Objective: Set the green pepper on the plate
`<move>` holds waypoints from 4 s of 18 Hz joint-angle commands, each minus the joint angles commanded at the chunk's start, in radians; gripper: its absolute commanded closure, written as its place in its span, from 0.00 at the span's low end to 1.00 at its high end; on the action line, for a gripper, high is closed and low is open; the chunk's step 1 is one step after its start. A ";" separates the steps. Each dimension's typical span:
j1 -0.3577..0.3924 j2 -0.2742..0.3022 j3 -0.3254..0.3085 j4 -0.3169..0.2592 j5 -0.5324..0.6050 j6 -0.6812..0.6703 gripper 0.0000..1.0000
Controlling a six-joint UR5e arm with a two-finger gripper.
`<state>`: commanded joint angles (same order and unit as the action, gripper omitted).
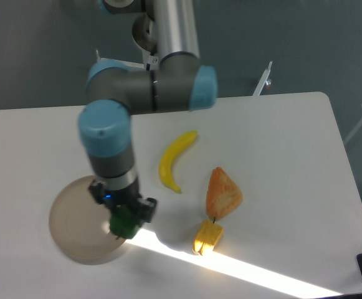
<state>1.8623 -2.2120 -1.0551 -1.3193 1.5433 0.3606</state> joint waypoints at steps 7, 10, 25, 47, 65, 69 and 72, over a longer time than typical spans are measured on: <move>-0.034 -0.003 -0.097 0.038 -0.003 -0.003 0.51; -0.054 0.011 -0.164 0.145 0.005 0.017 0.51; -0.084 0.014 -0.238 0.190 0.020 0.216 0.51; -0.084 0.023 -0.253 0.206 0.017 0.230 0.00; 0.219 0.104 -0.184 0.186 0.083 0.547 0.00; 0.270 0.101 -0.181 0.186 0.127 0.649 0.00; 0.288 0.094 -0.164 0.186 0.133 0.664 0.00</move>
<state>2.1506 -2.1184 -1.2195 -1.1336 1.6766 1.0247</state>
